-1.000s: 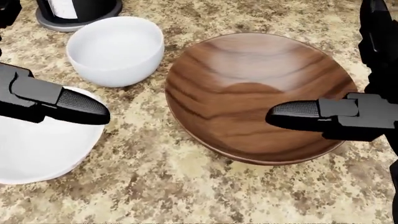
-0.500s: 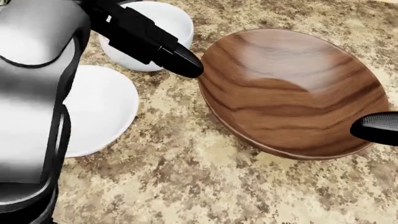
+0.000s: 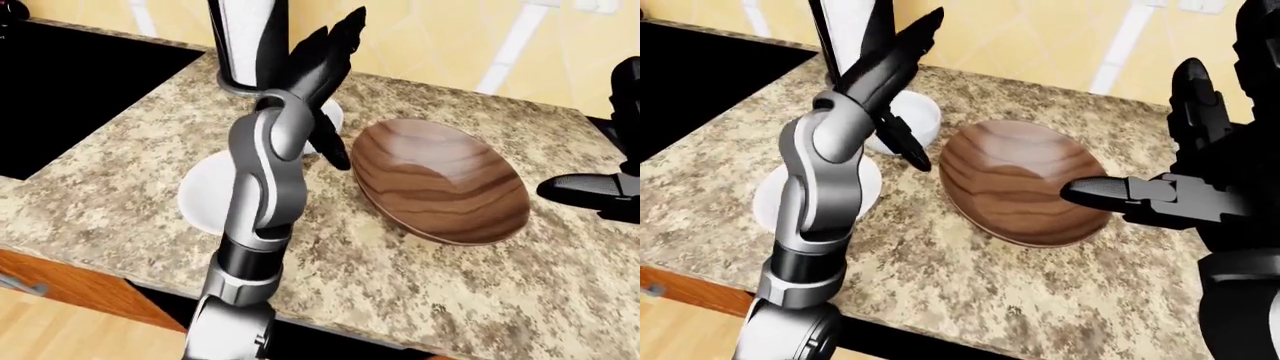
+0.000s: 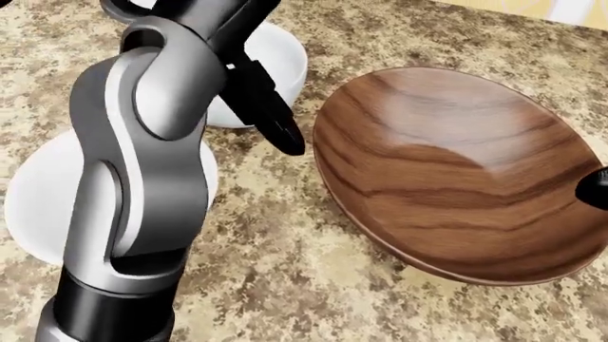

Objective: Stack the bowls from largest to smallest.

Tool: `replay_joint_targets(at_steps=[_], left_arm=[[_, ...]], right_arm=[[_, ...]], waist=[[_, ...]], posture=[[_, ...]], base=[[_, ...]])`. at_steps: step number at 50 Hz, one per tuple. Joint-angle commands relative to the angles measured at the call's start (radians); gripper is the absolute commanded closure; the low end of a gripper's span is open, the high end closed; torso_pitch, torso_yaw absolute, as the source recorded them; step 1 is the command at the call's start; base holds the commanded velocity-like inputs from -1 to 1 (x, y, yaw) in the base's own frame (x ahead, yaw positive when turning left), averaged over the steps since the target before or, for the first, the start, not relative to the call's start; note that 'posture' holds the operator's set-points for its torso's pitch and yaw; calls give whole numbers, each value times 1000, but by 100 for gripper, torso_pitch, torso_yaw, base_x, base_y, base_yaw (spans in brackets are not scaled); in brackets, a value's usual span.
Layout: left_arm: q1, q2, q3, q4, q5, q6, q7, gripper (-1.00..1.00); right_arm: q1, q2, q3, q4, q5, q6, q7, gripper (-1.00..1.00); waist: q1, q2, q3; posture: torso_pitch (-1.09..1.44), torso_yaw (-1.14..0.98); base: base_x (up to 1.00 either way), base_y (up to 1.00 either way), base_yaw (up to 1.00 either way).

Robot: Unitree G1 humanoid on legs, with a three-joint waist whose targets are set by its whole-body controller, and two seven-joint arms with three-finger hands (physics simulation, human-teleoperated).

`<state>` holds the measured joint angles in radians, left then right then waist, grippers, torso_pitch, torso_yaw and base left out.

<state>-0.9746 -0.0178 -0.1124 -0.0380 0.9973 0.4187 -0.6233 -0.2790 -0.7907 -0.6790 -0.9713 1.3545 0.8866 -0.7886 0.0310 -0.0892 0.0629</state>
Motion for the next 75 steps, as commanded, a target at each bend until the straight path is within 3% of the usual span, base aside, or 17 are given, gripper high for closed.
replay_joint_targets(at_steps=[1,8,18,30,44,51,61,67,75], left_arm=[[-26,-5,0,-10,54,-49,34,-100],[8,-16,6,78,157,-138,85,-100],[24,-61,-2,206,241,-100,167,-100],[-70,-81,2,408,219,3,210,-100],[-174,-43,19,620,161,28,311,-64],[-276,-21,37,790,96,6,398,-50],[-306,-11,17,951,84,-31,523,-38],[-310,-4,8,977,111,-35,541,-36],[-287,-6,9,1004,128,-34,546,-16]], right_arm=[[-5,-14,-31,-3,-14,-28,5,-100],[4,12,-22,-5,-54,-29,31,-100],[30,40,-40,-16,-77,-23,59,-100],[56,85,-51,-18,-133,-20,114,-100],[84,158,-52,-29,-223,-17,194,-100],[77,176,-42,-32,-246,-6,207,-100],[80,155,-76,-28,-199,-10,191,-100],[85,146,-72,-22,-190,-24,184,-100],[102,168,-72,-28,-212,-30,205,-100]], waist=[[-1,-4,-24],[-3,-4,-22],[-1,-6,-23],[-2,-10,-28],[-6,-10,-36],[-8,-9,-41],[-9,-11,-45],[-12,-10,-45],[-11,-11,-45]], posture=[[0,0],[0,0],[0,0],[0,0],[0,0],[0,0],[0,0],[0,0],[0,0]], base=[[0,0,0],[0,0,0],[0,0,0],[0,0,0],[0,0,0],[0,0,0],[0,0,0],[0,0,0],[0,0,0]])
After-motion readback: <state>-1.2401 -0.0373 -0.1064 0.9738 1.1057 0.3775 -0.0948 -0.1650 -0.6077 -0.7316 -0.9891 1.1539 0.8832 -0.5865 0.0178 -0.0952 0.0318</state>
